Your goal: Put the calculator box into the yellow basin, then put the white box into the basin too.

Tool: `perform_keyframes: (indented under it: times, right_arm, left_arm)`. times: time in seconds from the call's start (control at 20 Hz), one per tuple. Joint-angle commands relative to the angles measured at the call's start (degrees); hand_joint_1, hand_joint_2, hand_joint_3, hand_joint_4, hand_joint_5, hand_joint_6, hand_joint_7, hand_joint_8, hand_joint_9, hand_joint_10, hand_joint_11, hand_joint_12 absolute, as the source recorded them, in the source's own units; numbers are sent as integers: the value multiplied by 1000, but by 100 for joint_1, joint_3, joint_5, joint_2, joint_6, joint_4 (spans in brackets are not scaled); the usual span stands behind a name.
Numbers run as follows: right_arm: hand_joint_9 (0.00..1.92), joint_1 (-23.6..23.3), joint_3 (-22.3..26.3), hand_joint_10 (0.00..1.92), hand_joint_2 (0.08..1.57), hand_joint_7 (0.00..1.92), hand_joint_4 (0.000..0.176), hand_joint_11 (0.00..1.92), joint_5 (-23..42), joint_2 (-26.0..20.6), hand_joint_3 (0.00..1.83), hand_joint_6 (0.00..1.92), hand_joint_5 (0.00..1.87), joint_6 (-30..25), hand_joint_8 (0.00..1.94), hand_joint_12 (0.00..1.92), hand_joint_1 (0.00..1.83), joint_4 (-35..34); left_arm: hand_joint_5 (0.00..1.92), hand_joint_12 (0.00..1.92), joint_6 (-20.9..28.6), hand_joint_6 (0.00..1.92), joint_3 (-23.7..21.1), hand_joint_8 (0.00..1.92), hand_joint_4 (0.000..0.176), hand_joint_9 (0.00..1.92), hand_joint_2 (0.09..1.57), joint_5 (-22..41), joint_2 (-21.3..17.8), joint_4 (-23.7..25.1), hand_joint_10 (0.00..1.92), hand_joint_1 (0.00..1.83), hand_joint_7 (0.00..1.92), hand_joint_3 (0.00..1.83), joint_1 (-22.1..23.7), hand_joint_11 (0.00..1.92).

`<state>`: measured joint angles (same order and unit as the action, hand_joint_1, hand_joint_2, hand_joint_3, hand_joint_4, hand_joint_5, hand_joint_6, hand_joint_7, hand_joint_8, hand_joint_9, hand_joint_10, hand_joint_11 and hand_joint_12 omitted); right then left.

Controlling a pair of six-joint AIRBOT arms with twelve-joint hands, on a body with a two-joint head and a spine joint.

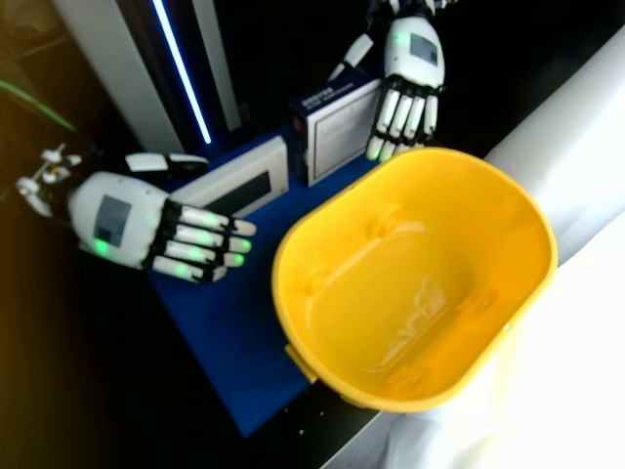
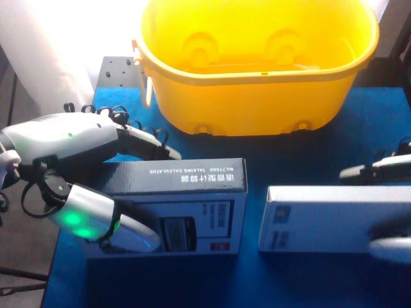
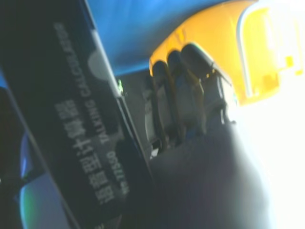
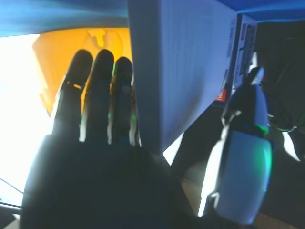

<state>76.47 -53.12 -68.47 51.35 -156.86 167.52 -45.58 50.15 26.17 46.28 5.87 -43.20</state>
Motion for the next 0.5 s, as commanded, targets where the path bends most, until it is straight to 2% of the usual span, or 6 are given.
perform_keyframes:
  times: [0.0, 0.05, 0.1, 0.15, 0.35, 0.45]
  right_arm:
    - [853, -45, -29, 1219, 1123, 899, 0, 626, -56, 110, 6, 940, 930, 11, 1076, 1565, 1333, 82]
    - [892, -81, -84, 1330, 1135, 901, 0, 778, 46, 196, 1, 955, 906, 11, 1115, 1583, 1364, 88]
    - [930, -96, -106, 1316, 1135, 902, 0, 838, 71, 244, 0, 1003, 882, 10, 1093, 1531, 1371, 90]
    - [910, -112, -112, 1341, 1138, 908, 0, 817, 72, 275, 1, 1046, 874, 10, 1072, 1571, 1370, 90]
    - [868, -140, -107, 1338, 1135, 919, 0, 760, 8, 257, 0, 1060, 925, -12, 1038, 1636, 1368, 134]
    - [861, -139, -104, 1294, 1132, 941, 0, 724, -248, 243, 1, 1125, 917, -278, 988, 1582, 1366, 204]
  left_arm:
    - [831, 1423, -41, 40, 28, 42, 0, 723, 1048, 255, 91, -23, 355, 1102, 802, 10, -24, 361]
    - [906, 1383, -41, 836, 73, 866, 0, 912, 1110, 243, 146, -83, 571, 1189, 922, 18, -88, 650]
    - [820, 1380, -41, 1043, 96, 1036, 0, 933, 1142, 243, 178, -123, 1151, 1334, 891, 1, -132, 787]
    - [752, 1407, -41, 1137, 106, 1110, 0, 900, 1163, 318, 200, -171, 1340, 1358, 882, 4, -188, 834]
    - [763, 1672, 62, 1189, 61, 1286, 0, 770, 1196, 968, 77, -403, 1469, 1349, 826, 2, -379, 644]
    - [815, 1525, 502, 1205, 55, 1176, 0, 815, 1170, 1521, -38, -404, 1346, 1358, 865, 0, -487, 607]
